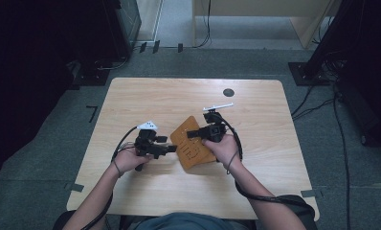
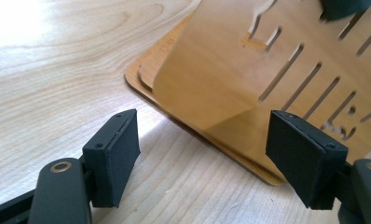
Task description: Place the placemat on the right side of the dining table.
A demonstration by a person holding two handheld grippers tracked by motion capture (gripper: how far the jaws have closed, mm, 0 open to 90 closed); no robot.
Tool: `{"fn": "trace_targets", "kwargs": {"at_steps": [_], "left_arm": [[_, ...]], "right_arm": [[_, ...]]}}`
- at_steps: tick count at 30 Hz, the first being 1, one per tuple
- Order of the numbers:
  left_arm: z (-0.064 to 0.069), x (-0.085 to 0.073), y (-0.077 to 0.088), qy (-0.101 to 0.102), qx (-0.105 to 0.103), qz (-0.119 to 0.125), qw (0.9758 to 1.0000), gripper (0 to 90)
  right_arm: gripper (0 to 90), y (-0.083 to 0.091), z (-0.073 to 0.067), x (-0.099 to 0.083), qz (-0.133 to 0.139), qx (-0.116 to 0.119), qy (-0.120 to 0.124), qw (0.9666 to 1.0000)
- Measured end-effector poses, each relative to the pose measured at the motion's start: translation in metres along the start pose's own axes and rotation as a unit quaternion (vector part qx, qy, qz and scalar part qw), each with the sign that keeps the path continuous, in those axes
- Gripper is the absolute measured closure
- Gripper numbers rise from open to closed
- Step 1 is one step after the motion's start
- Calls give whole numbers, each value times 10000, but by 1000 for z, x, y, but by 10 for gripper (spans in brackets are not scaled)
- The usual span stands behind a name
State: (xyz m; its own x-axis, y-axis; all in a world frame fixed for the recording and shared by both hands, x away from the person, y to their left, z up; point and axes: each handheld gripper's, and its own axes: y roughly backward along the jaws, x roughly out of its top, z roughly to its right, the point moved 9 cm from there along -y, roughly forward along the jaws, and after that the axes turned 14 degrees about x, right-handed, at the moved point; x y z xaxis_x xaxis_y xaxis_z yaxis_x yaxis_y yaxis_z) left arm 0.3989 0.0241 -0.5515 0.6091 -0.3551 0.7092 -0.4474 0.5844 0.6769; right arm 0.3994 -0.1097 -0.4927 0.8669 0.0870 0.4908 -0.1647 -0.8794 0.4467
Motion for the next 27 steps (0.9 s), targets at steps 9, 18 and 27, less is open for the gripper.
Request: {"fn": "trace_targets", "kwargs": {"at_steps": [9, 18, 27], "left_arm": [[-3, 1, 0, -15, 101, 38, 9999, 246], [-7, 0, -2, -23, 210, -10, 9998, 246], [-10, -2, -4, -33, 312, -58, 9995, 245]], "right_arm": [[874, 16, -3, 12, 276, -82, 438, 9986], [874, 25, 0, 17, 331, -313, 611, 9971], [874, 34, 10, 20, 383, -515, 599, 9961]]}}
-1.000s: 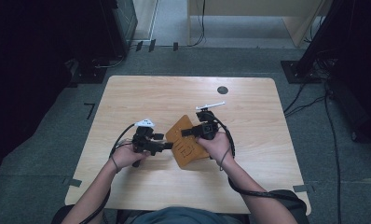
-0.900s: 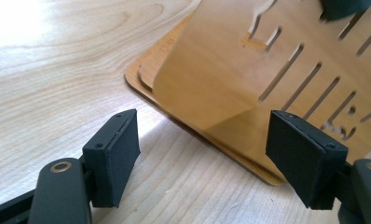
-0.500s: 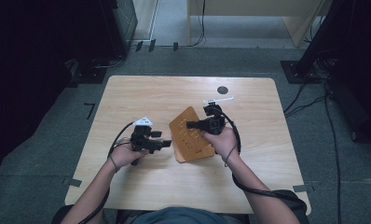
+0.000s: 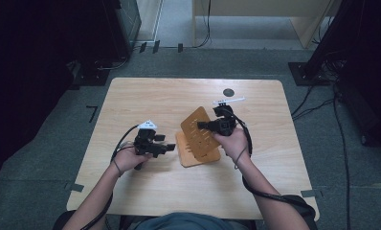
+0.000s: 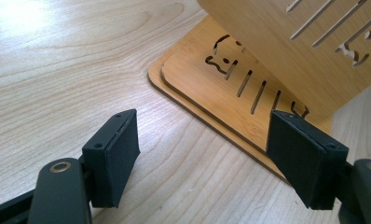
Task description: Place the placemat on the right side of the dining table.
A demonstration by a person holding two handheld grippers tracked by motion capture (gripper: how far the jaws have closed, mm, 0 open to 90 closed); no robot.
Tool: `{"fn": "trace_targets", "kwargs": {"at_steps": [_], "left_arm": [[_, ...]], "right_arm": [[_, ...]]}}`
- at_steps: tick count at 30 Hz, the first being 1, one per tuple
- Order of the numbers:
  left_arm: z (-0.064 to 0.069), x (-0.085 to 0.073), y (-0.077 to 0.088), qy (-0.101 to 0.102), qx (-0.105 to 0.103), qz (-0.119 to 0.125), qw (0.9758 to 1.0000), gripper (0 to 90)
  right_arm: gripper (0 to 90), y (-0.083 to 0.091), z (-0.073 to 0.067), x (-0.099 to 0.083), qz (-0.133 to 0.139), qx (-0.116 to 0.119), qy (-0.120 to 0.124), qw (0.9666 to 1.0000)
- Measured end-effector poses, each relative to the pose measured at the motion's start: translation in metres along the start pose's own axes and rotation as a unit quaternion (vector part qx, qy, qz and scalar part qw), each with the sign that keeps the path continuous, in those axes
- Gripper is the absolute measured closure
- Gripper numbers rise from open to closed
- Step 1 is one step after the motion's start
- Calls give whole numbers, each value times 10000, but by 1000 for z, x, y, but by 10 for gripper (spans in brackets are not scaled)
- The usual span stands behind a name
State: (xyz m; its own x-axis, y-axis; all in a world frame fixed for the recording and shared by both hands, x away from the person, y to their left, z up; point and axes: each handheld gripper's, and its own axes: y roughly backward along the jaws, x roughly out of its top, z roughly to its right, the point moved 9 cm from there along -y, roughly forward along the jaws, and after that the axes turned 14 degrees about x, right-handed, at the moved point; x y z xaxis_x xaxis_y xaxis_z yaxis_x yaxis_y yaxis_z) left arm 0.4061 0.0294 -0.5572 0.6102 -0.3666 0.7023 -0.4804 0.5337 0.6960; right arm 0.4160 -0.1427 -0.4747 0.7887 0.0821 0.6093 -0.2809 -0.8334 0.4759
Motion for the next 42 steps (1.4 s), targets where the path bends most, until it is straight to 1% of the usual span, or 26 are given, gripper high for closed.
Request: {"fn": "trace_targets", "kwargs": {"at_steps": [1, 7, 10, 14, 15, 17, 20, 24, 29, 33, 39, 42], "left_arm": [[0, 0, 0, 14, 15, -2, 10000, 245], [-4, -1, -1, 47, 107, -41, 9999, 245], [-5, 0, -2, 32, 131, -27, 9999, 245], [-7, 3, -2, 92, 183, -1, 9998, 244], [-7, 3, -2, 75, 202, 4, 9998, 242], [-8, 2, -3, 25, 238, -31, 9997, 242], [-8, 1, -5, -36, 288, -54, 9996, 242], [-8, 2, -5, -52, 285, -46, 9996, 240], [-10, 2, -8, -49, 346, -108, 9993, 239], [-10, 3, -9, -83, 379, -110, 9992, 239], [-12, 3, -11, -104, 410, -107, 9991, 238], [-13, 3, -11, -115, 458, -122, 9988, 237]], "right_arm": [[874, 2, 3, 1, 16, -23, -8, 10000], [874, 9, 8, 3, 84, -90, -47, 9999], [874, 13, 11, 5, 113, -138, -62, 9998], [874, 17, 15, 6, 148, -192, -86, 9997], [874, 19, 17, 6, 152, -217, -65, 9996], [874, 21, 19, 6, 168, -239, -104, 9995], [874, 25, 22, 7, 189, -332, -69, 9992], [874, 30, 26, 8, 244, -411, -77, 9988], [873, 36, 30, 9, 288, -530, -52, 9982], [874, 42, 35, 9, 329, -649, -34, 9973], [873, 53, 43, 9, 418, -769, -91, 9961], [873, 57, 46, 9, 448, -809, -112, 9957]]}}
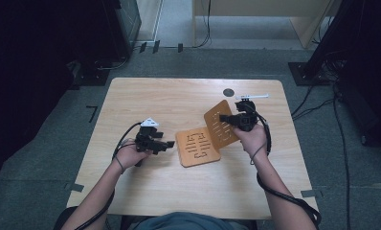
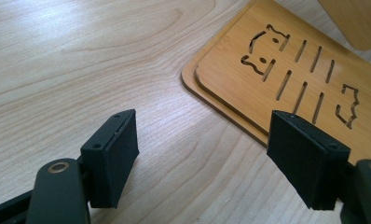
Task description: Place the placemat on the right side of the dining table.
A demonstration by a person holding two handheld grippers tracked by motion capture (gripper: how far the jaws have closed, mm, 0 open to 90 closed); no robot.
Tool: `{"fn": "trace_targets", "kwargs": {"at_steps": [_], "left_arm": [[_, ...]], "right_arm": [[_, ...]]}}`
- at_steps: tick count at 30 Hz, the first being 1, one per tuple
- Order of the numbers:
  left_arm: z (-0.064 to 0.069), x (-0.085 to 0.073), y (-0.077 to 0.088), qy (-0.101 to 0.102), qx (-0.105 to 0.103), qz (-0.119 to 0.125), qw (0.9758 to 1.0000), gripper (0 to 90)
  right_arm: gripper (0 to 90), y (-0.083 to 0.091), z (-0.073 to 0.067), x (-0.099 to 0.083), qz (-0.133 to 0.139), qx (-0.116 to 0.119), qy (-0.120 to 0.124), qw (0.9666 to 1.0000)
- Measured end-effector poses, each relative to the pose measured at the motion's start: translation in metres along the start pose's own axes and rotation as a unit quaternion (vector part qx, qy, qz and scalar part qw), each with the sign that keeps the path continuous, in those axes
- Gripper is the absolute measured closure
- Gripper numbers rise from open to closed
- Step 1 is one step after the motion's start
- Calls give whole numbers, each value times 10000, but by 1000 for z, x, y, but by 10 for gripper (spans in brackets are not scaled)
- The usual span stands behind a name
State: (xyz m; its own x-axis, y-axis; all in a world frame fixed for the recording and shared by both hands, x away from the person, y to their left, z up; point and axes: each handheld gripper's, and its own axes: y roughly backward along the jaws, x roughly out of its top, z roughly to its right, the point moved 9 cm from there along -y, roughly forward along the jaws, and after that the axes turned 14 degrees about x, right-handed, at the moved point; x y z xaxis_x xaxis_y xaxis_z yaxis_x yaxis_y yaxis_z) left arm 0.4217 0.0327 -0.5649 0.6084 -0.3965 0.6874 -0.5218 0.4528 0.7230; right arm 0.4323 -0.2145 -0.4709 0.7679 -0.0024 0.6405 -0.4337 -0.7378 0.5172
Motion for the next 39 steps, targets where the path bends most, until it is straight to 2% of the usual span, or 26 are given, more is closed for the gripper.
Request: {"fn": "trace_targets", "kwargs": {"at_steps": [16, 31, 39], "left_arm": [[-7, -3, -2, -106, 188, -62, 9997, 232], [-7, -5, -2, -127, 182, -82, 9997, 224], [-6, -4, -3, -136, 168, -58, 9998, 221]], "right_arm": [[873, 16, 26, 4, 131, -296, -133, 9994], [873, 45, 57, 10, 400, -725, -302, 9961], [873, 55, 68, 12, 509, -827, -434, 9943]]}}
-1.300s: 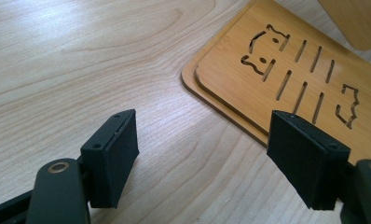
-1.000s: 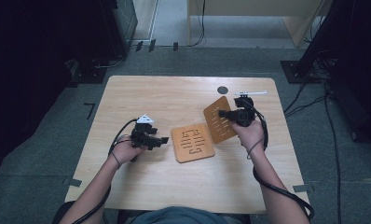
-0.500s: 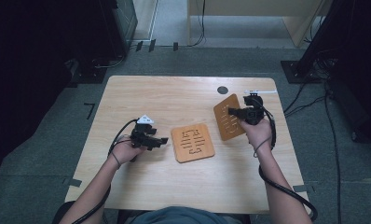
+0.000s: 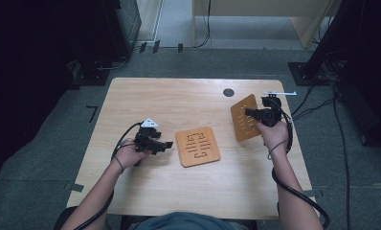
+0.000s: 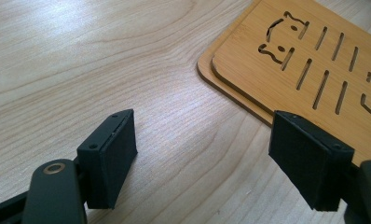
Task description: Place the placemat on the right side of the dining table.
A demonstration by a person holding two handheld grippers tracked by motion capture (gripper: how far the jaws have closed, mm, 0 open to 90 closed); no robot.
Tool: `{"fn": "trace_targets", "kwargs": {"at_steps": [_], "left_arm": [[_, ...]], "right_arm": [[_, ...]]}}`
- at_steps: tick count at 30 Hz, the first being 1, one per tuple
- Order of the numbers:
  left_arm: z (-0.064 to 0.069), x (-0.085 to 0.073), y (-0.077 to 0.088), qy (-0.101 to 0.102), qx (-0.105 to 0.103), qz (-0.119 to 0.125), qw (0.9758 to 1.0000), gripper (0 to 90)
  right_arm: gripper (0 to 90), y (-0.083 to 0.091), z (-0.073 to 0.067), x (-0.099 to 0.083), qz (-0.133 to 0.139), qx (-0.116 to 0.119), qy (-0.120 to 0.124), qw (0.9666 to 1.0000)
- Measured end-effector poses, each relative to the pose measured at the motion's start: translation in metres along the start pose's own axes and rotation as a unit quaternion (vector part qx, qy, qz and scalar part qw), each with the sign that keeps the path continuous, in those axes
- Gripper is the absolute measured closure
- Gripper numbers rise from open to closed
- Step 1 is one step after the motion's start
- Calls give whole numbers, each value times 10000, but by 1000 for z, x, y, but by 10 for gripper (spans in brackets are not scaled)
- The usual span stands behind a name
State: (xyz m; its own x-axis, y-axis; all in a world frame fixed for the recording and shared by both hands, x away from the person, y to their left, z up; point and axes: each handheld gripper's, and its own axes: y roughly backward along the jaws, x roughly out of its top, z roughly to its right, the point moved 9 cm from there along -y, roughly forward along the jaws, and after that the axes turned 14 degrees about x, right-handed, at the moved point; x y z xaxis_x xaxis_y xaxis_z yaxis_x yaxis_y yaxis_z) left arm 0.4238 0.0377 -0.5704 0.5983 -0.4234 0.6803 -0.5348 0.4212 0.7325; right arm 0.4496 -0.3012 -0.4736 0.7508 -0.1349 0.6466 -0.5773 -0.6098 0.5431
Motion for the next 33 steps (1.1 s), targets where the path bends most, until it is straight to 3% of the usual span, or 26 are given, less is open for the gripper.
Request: {"fn": "trace_targets", "kwargs": {"at_steps": [16, 28, 33], "left_arm": [[2, 0, -1, -60, -19, 21, 10000, 219], [2, 0, -1, -71, -18, 52, 10000, 214], [3, 0, -1, -80, -13, 54, 10000, 213]], "right_arm": [[873, 15, 32, 6, 289, -332, -226, 9988], [862, 11, 47, 7, 250, -427, -435, 9978], [851, 12, 52, 8, 199, -526, -415, 9976]]}}
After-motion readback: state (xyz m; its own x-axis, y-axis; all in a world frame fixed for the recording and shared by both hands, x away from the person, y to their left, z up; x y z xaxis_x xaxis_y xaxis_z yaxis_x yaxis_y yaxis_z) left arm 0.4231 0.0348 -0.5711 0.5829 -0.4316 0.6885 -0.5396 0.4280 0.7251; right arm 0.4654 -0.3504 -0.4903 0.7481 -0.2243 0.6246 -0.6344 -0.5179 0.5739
